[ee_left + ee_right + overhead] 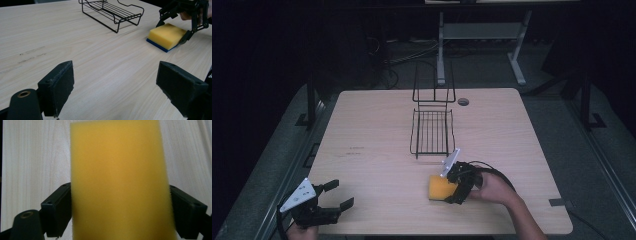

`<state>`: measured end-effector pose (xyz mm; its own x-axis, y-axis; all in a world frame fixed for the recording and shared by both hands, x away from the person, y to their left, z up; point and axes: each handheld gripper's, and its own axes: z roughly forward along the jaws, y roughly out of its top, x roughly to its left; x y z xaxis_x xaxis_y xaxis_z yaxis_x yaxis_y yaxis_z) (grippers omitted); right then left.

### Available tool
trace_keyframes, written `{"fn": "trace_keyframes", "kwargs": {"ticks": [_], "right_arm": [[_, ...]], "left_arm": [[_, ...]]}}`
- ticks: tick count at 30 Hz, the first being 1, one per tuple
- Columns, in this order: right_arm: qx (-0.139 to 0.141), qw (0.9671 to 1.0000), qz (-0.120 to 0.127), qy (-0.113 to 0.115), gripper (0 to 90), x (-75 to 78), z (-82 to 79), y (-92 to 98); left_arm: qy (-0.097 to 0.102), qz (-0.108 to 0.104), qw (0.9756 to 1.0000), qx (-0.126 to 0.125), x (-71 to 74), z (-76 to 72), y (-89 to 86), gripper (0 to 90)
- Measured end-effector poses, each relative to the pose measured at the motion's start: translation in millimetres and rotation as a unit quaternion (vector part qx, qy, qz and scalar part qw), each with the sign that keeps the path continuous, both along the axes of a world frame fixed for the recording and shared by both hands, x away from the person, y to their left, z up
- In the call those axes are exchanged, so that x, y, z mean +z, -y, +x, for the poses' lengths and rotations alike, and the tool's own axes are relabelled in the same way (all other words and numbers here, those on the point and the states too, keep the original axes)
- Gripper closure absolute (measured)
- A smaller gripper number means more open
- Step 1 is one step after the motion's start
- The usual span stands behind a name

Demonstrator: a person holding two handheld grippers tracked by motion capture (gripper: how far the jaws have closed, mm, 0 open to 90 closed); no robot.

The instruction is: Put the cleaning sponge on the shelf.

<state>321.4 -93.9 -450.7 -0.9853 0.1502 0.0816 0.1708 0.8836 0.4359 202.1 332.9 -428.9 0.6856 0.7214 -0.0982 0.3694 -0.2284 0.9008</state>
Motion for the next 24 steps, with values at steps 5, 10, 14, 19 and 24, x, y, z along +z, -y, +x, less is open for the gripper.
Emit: {"fn": "trace_keyframes", "kwargs": {"ticks": [5,10,14,19,24], "right_arm": [[0.001,1.0000,0.001,0.002,19.5,1.1,-0.6,0.6],[0.005,1.0000,0.002,0.004,20.9,2.6,-1.0,1.3],[0.005,1.0000,0.004,0.006,21.3,5.7,-0.5,2.3],[0.003,1.0000,0.007,0.004,21.4,7.5,0.0,4.2],[0.004,1.0000,0.003,0.008,21.4,12.5,1.4,4.0]], "left_arm": [[-0.001,0.000,1.0000,-0.001,-0.2,0.1,0.5,14.0],[-0.002,0.000,1.0000,0.001,-0.2,0.1,0.2,14.1],[0.001,0.000,1.0000,0.000,0.1,0.0,-0.7,14.0],[0.001,0.000,1.0000,0.001,0.1,-0.2,-0.8,14.0],[0.000,0.000,1.0000,0.000,0.0,0.0,-0.3,14.1]]}}
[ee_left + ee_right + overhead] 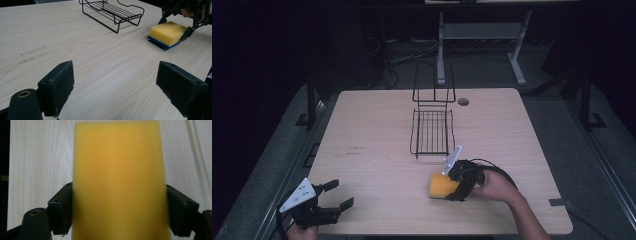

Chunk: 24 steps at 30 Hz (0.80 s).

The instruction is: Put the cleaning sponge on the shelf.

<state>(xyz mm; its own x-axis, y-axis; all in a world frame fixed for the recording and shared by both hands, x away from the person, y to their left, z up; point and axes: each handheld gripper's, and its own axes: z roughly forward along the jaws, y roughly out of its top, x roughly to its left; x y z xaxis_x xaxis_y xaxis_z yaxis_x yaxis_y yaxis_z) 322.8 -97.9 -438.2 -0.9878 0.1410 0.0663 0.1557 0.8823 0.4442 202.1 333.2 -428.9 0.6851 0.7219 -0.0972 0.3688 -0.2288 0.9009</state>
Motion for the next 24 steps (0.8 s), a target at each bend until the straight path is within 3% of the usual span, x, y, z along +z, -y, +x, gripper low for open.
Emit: {"fn": "trace_keyframes", "kwargs": {"ticks": [24], "right_arm": [[-0.005,0.9999,0.008,0.008,21.5,22.8,17.7,-0.2]], "left_arm": [[0.002,-0.004,1.0000,0.002,0.1,0.0,-1.5,14.0]]}}
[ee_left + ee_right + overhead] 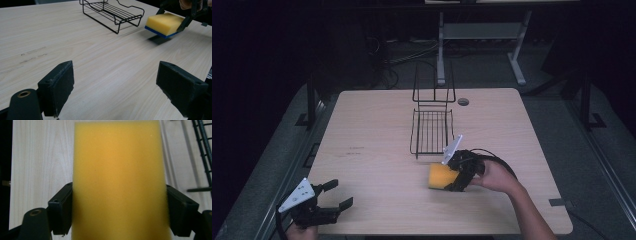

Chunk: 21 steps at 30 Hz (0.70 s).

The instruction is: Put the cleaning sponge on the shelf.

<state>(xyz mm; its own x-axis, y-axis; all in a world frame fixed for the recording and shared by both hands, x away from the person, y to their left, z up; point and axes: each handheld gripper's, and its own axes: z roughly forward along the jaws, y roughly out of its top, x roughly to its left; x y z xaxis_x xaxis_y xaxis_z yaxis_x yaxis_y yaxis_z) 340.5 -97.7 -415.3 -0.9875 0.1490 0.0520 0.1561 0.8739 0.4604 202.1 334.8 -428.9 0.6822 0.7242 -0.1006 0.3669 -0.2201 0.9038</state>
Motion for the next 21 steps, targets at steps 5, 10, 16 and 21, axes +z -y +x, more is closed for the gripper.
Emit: {"fn": "trace_keyframes", "kwargs": {"ticks": [5,10,16,21], "right_arm": [[0.001,1.0000,0.004,0.002,21.5,5.1,6.0,0.2],[0.000,1.0000,0.008,0.001,21.5,9.8,12.6,-0.6],[0.000,1.0000,0.007,0.002,21.5,13.4,17.7,-2.5],[-0.001,1.0000,0.005,0.003,21.5,16.7,21.0,-4.1]], "left_arm": [[0.000,0.000,1.0000,0.000,0.0,0.2,-0.3,14.0],[-0.001,0.000,1.0000,0.001,0.0,0.4,-0.7,14.1],[-0.002,-0.001,1.0000,0.001,-0.1,0.6,-0.8,14.0],[0.000,-0.001,1.0000,0.000,0.1,0.7,-0.5,14.0]]}}
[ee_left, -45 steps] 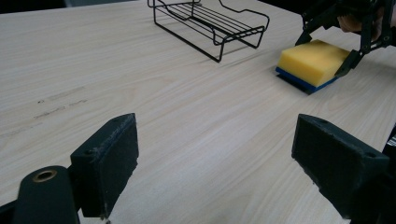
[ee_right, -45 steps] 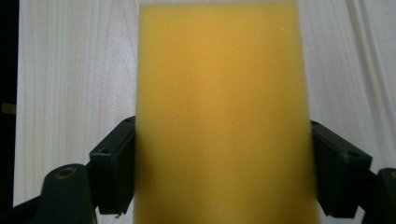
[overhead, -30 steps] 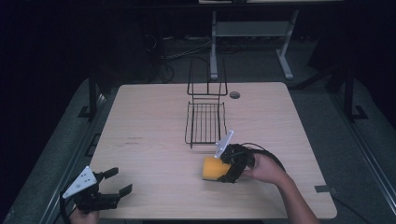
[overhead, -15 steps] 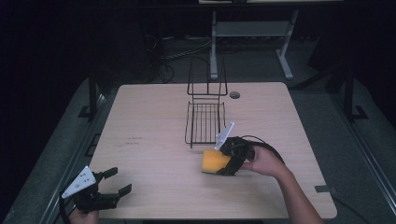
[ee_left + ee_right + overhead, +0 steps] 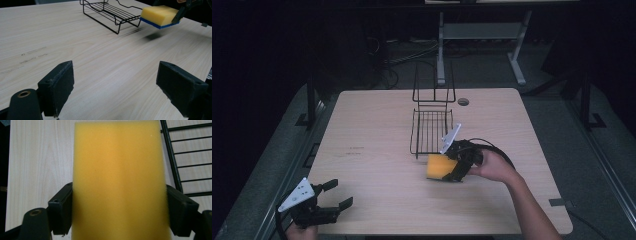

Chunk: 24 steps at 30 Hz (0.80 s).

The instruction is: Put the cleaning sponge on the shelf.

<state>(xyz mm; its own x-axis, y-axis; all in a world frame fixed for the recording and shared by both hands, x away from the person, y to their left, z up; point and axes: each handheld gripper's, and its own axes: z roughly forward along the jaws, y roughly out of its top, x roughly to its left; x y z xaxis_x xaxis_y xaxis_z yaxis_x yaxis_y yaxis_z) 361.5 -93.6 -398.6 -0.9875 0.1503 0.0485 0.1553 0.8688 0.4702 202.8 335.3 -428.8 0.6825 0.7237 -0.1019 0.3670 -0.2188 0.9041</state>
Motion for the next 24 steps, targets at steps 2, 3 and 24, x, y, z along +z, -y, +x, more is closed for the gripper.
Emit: {"fn": "trace_keyframes", "kwargs": {"ticks": [2,3,24], "right_arm": [[0.000,1.0000,0.002,0.000,21.6,1.7,1.6,-0.8],[0.000,1.0000,0.006,-0.002,21.6,2.1,2.5,-0.8],[-0.001,1.0000,0.008,0.002,21.6,18.8,30.7,-11.7]], "left_arm": [[-0.001,-0.001,1.0000,0.000,0.0,0.0,0.1,14.0],[-0.001,-0.001,1.0000,0.000,0.0,0.0,0.1,14.0],[0.000,-0.002,1.0000,0.002,0.3,0.5,-0.9,14.0]]}}
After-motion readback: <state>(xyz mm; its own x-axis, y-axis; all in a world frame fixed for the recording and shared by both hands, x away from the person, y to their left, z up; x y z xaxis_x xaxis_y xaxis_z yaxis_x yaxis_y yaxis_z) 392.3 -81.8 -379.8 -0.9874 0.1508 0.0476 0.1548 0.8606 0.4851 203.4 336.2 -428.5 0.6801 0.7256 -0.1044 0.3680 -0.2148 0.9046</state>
